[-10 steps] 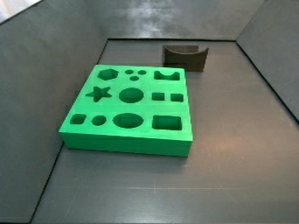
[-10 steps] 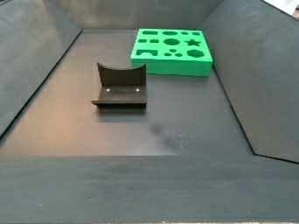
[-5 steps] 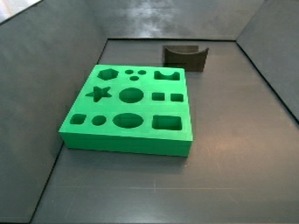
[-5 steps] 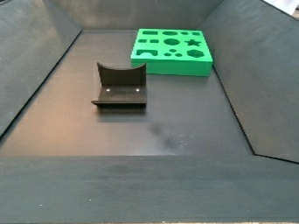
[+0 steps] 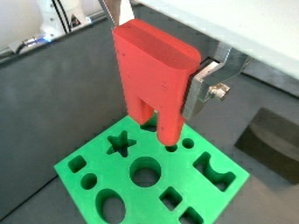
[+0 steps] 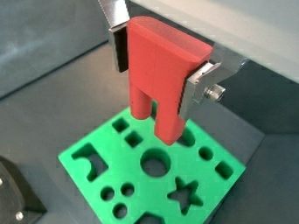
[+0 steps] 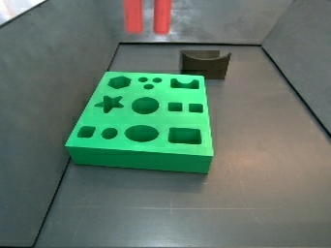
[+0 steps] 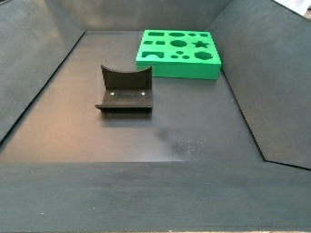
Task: Pick up the square-circle object. Move up. Rotate the square-circle object. Place the square-circle object on the fixture. Regrasp the square-circle object. Move to above the board. Insert the square-circle object.
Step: Insert the square-circle object.
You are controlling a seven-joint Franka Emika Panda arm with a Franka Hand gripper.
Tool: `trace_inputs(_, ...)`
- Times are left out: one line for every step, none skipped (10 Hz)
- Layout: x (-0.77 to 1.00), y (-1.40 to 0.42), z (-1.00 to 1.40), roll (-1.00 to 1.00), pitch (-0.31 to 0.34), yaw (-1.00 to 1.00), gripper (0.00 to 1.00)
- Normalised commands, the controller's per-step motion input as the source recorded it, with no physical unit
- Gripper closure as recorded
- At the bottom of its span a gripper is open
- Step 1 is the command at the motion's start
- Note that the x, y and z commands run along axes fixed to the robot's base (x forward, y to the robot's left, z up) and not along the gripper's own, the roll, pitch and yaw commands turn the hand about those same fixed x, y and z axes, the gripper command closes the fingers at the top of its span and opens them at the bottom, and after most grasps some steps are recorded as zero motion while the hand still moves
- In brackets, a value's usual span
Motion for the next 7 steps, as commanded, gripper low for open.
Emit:
trace_inputs(-0.05, 0.00, -1.00, 0.00, 0.000, 0.09, 1.00)
trace_inputs(0.00, 0.00, -1.00, 0.00, 0.000, 0.04, 1.00)
trace_inputs(0.00, 0.00, -1.00, 0.04, 0.000, 0.03, 1.00)
trace_inputs(-0.09, -0.31, -0.77, 0.27, -0.107, 0.00, 1.00)
trace_inputs(-0.36, -0.44, -0.66, 0.31, -0.180, 0.15, 1.00)
trace_inputs(-0.48, -0.45, -0.67, 0.29, -0.196, 0.18, 1.00)
trace_inputs(-0.65, -0.24, -0.68, 0.09, -0.271, 0.09, 1.00)
